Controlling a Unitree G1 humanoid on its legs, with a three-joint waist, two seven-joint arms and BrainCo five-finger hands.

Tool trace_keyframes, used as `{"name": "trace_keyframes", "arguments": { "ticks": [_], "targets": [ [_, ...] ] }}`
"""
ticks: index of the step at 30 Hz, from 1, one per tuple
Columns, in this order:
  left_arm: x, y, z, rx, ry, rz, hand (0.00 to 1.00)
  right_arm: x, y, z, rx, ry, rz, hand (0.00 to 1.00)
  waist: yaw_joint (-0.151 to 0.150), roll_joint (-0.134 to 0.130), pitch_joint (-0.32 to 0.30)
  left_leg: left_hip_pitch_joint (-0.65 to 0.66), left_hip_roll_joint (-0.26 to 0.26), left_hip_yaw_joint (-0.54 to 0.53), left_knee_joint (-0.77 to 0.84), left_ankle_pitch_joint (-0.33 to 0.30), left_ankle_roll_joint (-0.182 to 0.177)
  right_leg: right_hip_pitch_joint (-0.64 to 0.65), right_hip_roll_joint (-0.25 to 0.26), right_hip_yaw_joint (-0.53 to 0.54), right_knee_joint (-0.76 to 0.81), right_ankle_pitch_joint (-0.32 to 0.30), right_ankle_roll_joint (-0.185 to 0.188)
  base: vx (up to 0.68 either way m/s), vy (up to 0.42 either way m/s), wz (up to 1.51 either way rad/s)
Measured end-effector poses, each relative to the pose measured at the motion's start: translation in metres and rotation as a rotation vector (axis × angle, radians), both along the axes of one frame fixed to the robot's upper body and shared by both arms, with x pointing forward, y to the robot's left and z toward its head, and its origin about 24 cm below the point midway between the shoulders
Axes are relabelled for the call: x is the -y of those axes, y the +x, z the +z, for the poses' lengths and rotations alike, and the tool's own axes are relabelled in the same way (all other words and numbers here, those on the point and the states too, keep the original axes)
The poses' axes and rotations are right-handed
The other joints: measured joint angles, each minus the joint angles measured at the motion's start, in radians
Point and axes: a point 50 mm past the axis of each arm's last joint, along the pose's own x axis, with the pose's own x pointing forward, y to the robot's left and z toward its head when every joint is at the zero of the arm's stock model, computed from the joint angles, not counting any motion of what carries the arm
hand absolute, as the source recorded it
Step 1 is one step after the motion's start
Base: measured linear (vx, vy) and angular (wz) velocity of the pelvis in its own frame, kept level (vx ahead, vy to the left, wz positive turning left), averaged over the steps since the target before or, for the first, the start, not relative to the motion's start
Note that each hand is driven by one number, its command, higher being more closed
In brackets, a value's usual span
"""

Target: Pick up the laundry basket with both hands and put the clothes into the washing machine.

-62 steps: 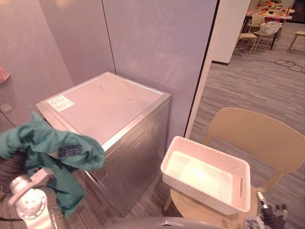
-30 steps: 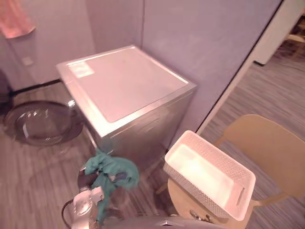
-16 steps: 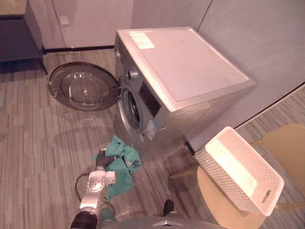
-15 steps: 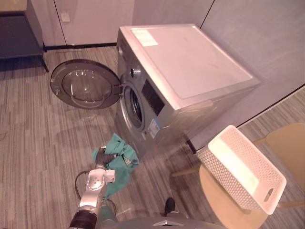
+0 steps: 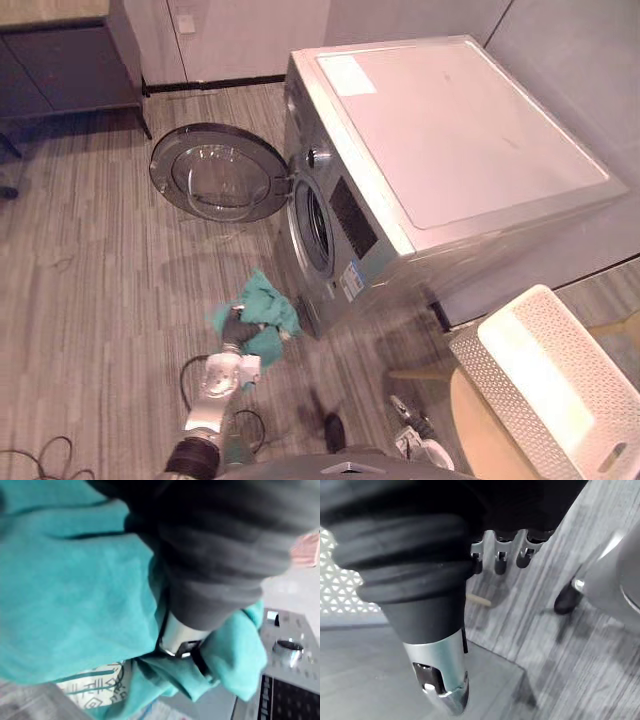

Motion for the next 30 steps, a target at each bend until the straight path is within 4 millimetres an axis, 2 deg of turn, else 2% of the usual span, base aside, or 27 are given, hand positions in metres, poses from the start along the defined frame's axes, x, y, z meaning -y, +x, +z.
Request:
{"name": "trace_keyframes", "arguments": {
  "ticks": [1, 2, 3, 4, 6, 7, 9, 10, 11, 12, 13, 14, 15, 16, 17, 18, 19, 20, 21, 23, 24, 25, 26, 27, 28, 29, 30],
  "targets": [
    [0.004, 0.0, 0.0, -0.002, -0.011, -0.011, 1.0, 0.003, -0.002, 0.0, 0.0, -0.006, -0.008, 0.0, -0.018, 0.01, 0.002, 0.023, 0.007, -0.001, -0.029, 0.015, -0.01, -0.012, 0.021, 0.015, 0.013, -0.053, -0.048, 0.16, -0.2, 0.49],
    [0.007, 0.003, 0.002, 0.009, -0.025, -0.027, 1.0, 0.004, -0.006, 0.0, -0.005, -0.006, -0.026, 0.0, -0.04, -0.019, -0.009, 0.044, -0.005, 0.001, -0.064, 0.021, -0.019, 0.022, 0.024, 0.05, -0.127, -0.012, -0.1, 0.09, -0.194, 0.7],
    [0.014, 0.007, 0.001, 0.005, -0.027, -0.065, 1.0, 0.006, -0.011, -0.002, -0.017, -0.003, -0.052, 0.0, -0.043, -0.026, 0.002, 0.057, -0.013, -0.018, -0.075, 0.008, -0.039, 0.024, 0.024, 0.037, -0.127, 0.051, -0.086, 0.1, -0.157, 0.66],
    [0.024, 0.011, 0.005, 0.021, -0.038, -0.099, 1.0, 0.008, -0.016, -0.003, -0.03, -0.004, -0.071, 0.0, -0.042, -0.022, 0.002, 0.055, -0.01, -0.008, -0.064, 0.012, -0.038, 0.023, 0.024, 0.037, -0.129, 0.043, -0.086, 0.12, -0.093, 0.32],
    [0.03, 0.011, 0.008, 0.034, -0.041, -0.133, 1.0, 0.008, -0.018, -0.003, -0.036, -0.002, -0.076, 0.0, -0.026, 0.007, 0.017, 0.057, 0.009, 0.019, -0.026, -0.001, -0.065, 0.025, 0.04, 0.044, -0.11, 0.014, -0.091, 0.1, -0.041, -0.09],
    [0.03, 0.01, 0.007, 0.03, -0.042, -0.134, 1.0, 0.01, -0.019, -0.003, -0.034, -0.003, -0.085, 0.0, -0.028, 0.007, 0.017, 0.055, 0.007, 0.029, -0.002, -0.002, -0.065, 0.026, 0.039, 0.048, -0.094, -0.004, -0.092, 0.06, -0.058, 0.01],
    [0.031, 0.008, 0.006, 0.019, -0.058, -0.137, 1.0, 0.009, -0.021, -0.003, -0.038, -0.001, -0.088, 0.0, -0.031, 0.011, 0.03, 0.032, 0.019, 0.033, 0.168, -0.018, -0.051, 0.08, 0.024, 0.046, -0.069, -0.043, -0.098, 0.06, -0.056, 0.16],
    [0.031, 0.005, 0.007, 0.027, -0.069, -0.132, 1.0, 0.01, -0.022, -0.004, -0.041, -0.003, -0.086, 0.0, -0.03, 0.017, 0.037, -0.019, 0.046, 0.012, 0.35, -0.01, -0.034, 0.12, 0.024, 0.044, -0.055, -0.069, -0.11, 0.04, -0.062, -0.07],
    [0.03, 0.004, 0.012, 0.049, -0.078, -0.123, 1.0, 0.012, -0.024, -0.003, -0.047, -0.011, -0.08, 0.0, -0.014, 0.026, 0.038, -0.071, 0.063, -0.029, 0.51, 0.039, 0.016, 0.141, 0.027, 0.056, -0.028, -0.096, -0.123, 0.03, -0.047, -0.26],
    [0.03, 0.004, 0.014, 0.058, -0.08, -0.121, 1.0, 0.013, -0.022, -0.003, -0.042, -0.016, -0.071, 0.0, -0.005, 0.03, 0.037, -0.094, 0.069, -0.041, 0.568, 0.079, 0.02, 0.145, 0.028, 0.07, -0.015, -0.108, -0.125, 0.05, 0.013, -0.53],
    [0.029, 0.004, 0.016, 0.069, -0.082, -0.117, 1.0, 0.013, -0.017, 0.0, -0.027, -0.027, -0.042, 0.0, 0.008, 0.029, 0.037, -0.133, 0.074, -0.051, 0.656, 0.171, 0.021, 0.15, 0.022, 0.103, -0.002, -0.121, -0.129, 0.1, 0.085, -0.66],
    [0.029, 0.004, 0.017, 0.074, -0.083, -0.114, 1.0, 0.013, -0.009, 0.004, 0.004, -0.039, -0.018, 0.0, 0.017, 0.029, 0.038, -0.18, 0.085, -0.045, 0.728, 0.191, 0.045, 0.15, 0.014, 0.145, 0.0, -0.127, -0.132, 0.09, 0.079, -0.7],
    [0.029, 0.004, 0.017, 0.073, -0.083, -0.115, 1.0, 0.012, -0.005, 0.005, 0.017, -0.042, -0.007, 0.0, 0.018, 0.032, 0.037, -0.194, 0.084, -0.04, 0.748, 0.149, 0.054, 0.148, 0.01, 0.165, 0.001, -0.13, -0.132, 0.13, 0.129, -0.83],
    [0.028, 0.004, 0.017, 0.072, -0.081, -0.113, 1.0, 0.01, 0.002, 0.007, 0.033, -0.044, 0.01, 0.0, 0.018, 0.031, 0.037, -0.213, 0.081, -0.028, 0.741, 0.071, 0.092, 0.132, 0.0, 0.211, 0.004, -0.138, -0.13, 0.15, 0.152, -0.88],
    [0.028, 0.003, 0.015, 0.066, -0.077, -0.114, 1.0, 0.009, 0.008, 0.008, 0.038, -0.047, 0.027, 0.0, 0.016, 0.024, 0.039, -0.231, 0.068, -0.042, 0.688, 0.014, 0.105, 0.113, -0.019, 0.254, 0.008, -0.15, -0.119, 0.19, 0.195, -0.87],
    [0.027, 0.002, 0.014, 0.059, -0.074, -0.113, 1.0, 0.009, 0.009, 0.007, 0.033, -0.049, 0.036, 0.0, 0.013, 0.017, 0.039, -0.236, 0.057, -0.056, 0.648, -0.004, 0.11, 0.101, -0.032, 0.273, 0.012, -0.158, -0.111, 0.25, 0.281, -0.82],
    [0.026, 0.001, 0.01, 0.041, -0.064, -0.107, 1.0, 0.012, 0.009, 0.006, 0.02, -0.054, 0.04, 0.0, 0.003, 0.004, 0.036, -0.243, 0.017, -0.111, 0.54, -0.026, 0.116, 0.083, -0.066, 0.321, 0.023, -0.178, -0.087, 0.24, 0.278, -0.67],
    [0.026, -0.001, 0.006, 0.022, -0.059, -0.103, 1.0, 0.019, 0.01, 0.006, 0.006, -0.071, 0.05, 0.0, -0.012, -0.001, 0.038, -0.243, -0.024, -0.19, 0.427, -0.028, 0.111, 0.073, -0.102, 0.359, 0.03, -0.193, -0.063, 0.34, 0.409, -0.78],
    [0.025, -0.002, 0.004, 0.015, -0.057, -0.1, 1.0, 0.024, 0.009, 0.006, -0.011, -0.092, 0.067, 0.0, -0.012, -0.001, 0.038, -0.238, -0.042, -0.237, 0.343, -0.028, 0.106, 0.067, -0.124, 0.404, 0.028, -0.202, -0.037, 0.26, 0.342, -0.85],
    [0.023, -0.002, 0.004, 0.012, -0.052, -0.095, 1.0, 0.03, 0.005, 0.004, -0.047, -0.105, 0.08, 0.0, -0.01, -0.001, 0.038, -0.221, -0.043, -0.288, 0.214, -0.019, 0.094, 0.067, -0.159, 0.482, -0.001, -0.209, -0.015, 0.39, 0.591, -1.19],
    [0.024, -0.002, 0.003, 0.008, -0.061, -0.089, 1.0, 0.035, 0.008, 0.004, -0.071, -0.125, 0.118, 0.0, -0.011, 0.023, 0.024, -0.162, -0.016, -0.306, 0.056, 0.097, 0.101, 0.06, -0.173, 0.56, -0.004, -0.212, 0.039, 0.41, 0.728, -1.5],
    [0.024, -0.003, 0.002, 0.002, -0.062, -0.086, 1.0, 0.036, 0.008, 0.004, -0.08, -0.125, 0.124, 0.0, -0.009, 0.008, 0.016, -0.133, -0.025, -0.313, 0.064, 0.025, -0.001, 0.056, -0.186, 0.591, -0.008, -0.212, 0.071, 0.33, 0.644, -1.56],
    [0.02, -0.003, -0.001, -0.012, -0.047, -0.077, 1.0, 0.03, 0.01, 0.002, -0.087, -0.112, 0.139, 0.0, -0.027, -0.012, 0.006, -0.124, -0.047, -0.274, 0.091, -0.048, -0.062, 0.053, -0.223, 0.609, -0.025, -0.187, 0.12, 0.18, 0.57, -1.04],
    [0.013, -0.004, -0.005, -0.026, -0.021, -0.076, 1.0, 0.024, 0.009, -0.001, -0.104, -0.099, 0.158, 0.0, -0.04, -0.023, 0.002, -0.113, -0.053, -0.198, 0.144, -0.131, -0.1, 0.055, -0.253, 0.642, -0.056, -0.109, 0.155, 0.17, 0.561, -1.0],
    [0.008, -0.005, -0.007, -0.033, -0.006, -0.075, 1.0, 0.019, 0.007, -0.003, -0.117, -0.083, 0.162, 0.0, -0.034, -0.034, 0.004, -0.098, -0.055, -0.155, 0.169, -0.151, -0.088, 0.053, -0.258, 0.667, -0.071, -0.056, 0.157, 0.17, 0.646, -1.34],
    [0.0, -0.009, -0.012, -0.058, 0.021, -0.07, 1.0, 0.013, 0.004, -0.006, -0.139, -0.056, 0.167, 0.0, -0.029, -0.03, 0.003, -0.071, -0.048, -0.079, 0.187, -0.167, -0.067, 0.055, -0.266, 0.675, -0.122, 0.078, 0.156, 0.1, 0.448, -1.16],
    [-0.003, -0.01, -0.013, -0.062, 0.031, -0.07, 1.0, 0.012, 0.001, -0.007, -0.146, -0.05, 0.165, 0.0, -0.033, -0.024, 0.001, -0.07, -0.048, -0.048, 0.182, -0.167, -0.066, 0.054, -0.273, 0.664, -0.153, 0.152, 0.16, 0.04, 0.48, -0.99]
  ]
}}
